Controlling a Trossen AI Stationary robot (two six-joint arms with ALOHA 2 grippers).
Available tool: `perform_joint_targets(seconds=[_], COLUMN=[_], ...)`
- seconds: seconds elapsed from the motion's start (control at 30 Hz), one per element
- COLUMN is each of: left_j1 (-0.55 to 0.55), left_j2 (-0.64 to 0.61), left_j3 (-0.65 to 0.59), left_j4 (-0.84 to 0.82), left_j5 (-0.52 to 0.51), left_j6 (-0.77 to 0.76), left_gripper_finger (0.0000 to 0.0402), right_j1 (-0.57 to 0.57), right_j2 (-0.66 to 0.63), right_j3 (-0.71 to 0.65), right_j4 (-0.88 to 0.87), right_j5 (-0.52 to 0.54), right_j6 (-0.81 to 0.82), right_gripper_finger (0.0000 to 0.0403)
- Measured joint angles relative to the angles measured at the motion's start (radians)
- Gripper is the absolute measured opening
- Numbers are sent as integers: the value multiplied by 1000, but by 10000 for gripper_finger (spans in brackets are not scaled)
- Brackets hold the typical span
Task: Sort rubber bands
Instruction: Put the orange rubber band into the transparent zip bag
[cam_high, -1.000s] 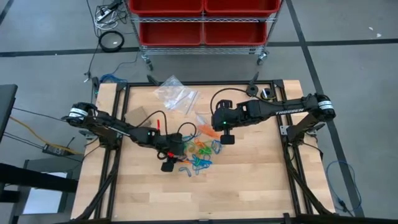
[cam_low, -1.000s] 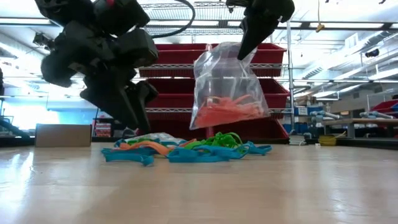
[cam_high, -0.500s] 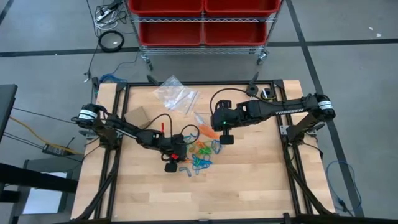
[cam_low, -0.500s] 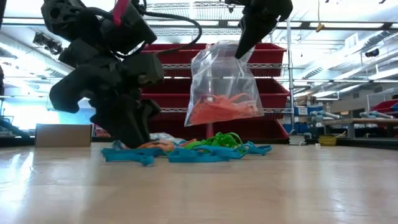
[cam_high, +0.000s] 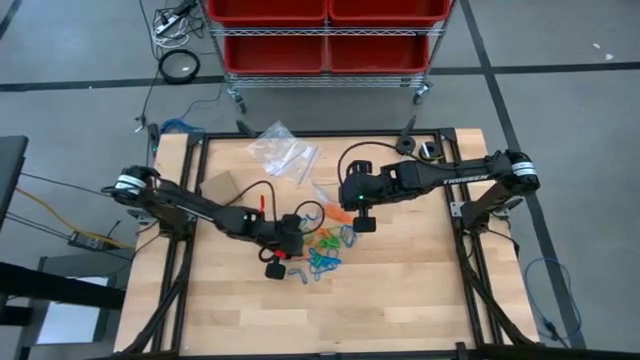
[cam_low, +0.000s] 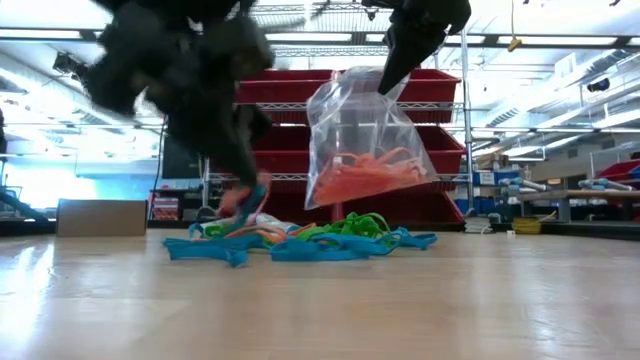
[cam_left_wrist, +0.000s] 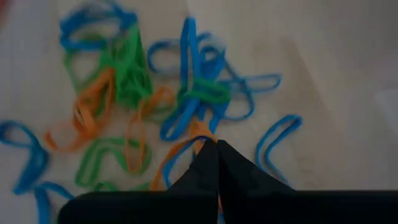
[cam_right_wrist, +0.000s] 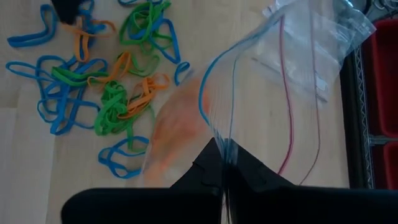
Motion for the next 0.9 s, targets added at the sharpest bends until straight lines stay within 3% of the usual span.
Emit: perform_joint_targets(seconds=[0.13, 0.3, 0.53, 0.77, 0.9], left_j1=[-10, 0, -19, -47, -49], left_j2=[-64, -62, -50, -50, -50], left_j3=[28, 15, -65, -115, -145], left_j4=[-2, -119, -36, -23, 48], left_j5=[0, 41, 202, 181, 173], left_j6=[4, -33, -83, -134, -129], left_gripper_finger=[2, 9, 79, 30, 30], right_j1=[0, 0, 0, 0, 0], right_j2=[0, 0, 0, 0, 0], right_j3=[0, 0, 0, 0, 0], right_j4=[0, 5, 4, 9, 28], right_j5=[0, -9, -16, -18, -18], right_j6=[0, 0, 1, -2, -3], right_gripper_finger=[0, 0, 0, 0, 0])
